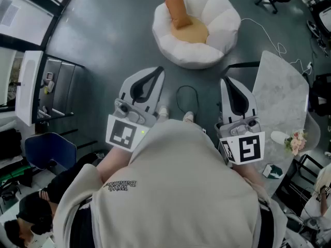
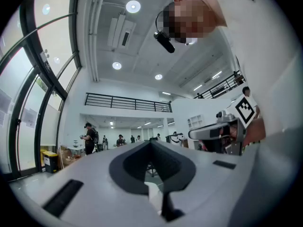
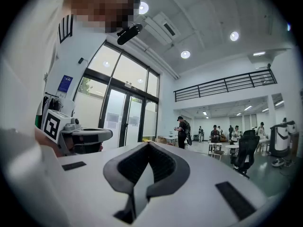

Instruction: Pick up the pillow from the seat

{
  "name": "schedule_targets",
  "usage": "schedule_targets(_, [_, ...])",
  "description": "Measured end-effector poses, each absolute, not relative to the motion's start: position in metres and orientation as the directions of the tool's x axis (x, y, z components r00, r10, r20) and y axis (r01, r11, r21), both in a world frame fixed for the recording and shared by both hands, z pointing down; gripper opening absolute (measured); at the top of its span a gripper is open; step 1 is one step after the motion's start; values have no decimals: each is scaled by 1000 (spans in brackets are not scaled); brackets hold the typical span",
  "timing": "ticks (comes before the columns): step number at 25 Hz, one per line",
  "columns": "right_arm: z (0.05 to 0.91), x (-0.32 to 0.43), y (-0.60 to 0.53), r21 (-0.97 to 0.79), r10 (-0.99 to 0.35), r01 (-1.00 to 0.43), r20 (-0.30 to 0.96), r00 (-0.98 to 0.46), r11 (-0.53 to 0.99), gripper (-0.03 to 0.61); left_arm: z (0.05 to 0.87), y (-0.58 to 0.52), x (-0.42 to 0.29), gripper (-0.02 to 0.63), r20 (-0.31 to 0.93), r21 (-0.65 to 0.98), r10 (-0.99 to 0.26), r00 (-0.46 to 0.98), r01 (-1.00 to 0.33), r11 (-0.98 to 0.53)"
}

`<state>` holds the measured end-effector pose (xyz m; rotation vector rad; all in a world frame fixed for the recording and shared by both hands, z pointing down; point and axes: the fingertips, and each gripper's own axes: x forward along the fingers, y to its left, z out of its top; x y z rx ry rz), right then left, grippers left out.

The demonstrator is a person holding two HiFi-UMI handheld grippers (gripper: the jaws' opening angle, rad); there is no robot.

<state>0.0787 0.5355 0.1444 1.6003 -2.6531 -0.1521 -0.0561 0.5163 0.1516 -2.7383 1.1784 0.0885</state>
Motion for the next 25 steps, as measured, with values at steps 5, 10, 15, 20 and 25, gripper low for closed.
schedule_targets(5, [148, 78, 531, 102, -883, -879, -10, -469, 466, 9, 149, 512, -58, 9, -123, -94, -718, 685, -728, -679])
schedule_targets(10, [149, 79, 530, 97, -883, -879, -11, -469, 466, 9, 150, 510, -56, 10, -119, -96, -719, 685, -728, -679])
schedule_targets(15, [149, 89, 528, 74, -888, -887, -25, -459, 457, 9, 151, 510, -48, 9, -116, -98, -718, 686, -727, -679])
schedule_targets(20, [156, 101, 527, 49, -887, -886, -16, -462, 461, 9, 155, 509, -37, 9, -105, -108, -721, 685, -729, -676])
schedule_targets(25, [163, 116, 528, 36, -881, -881, -15, -473, 472, 9, 162, 509, -22, 9, -91, -107, -731, 677, -736, -668])
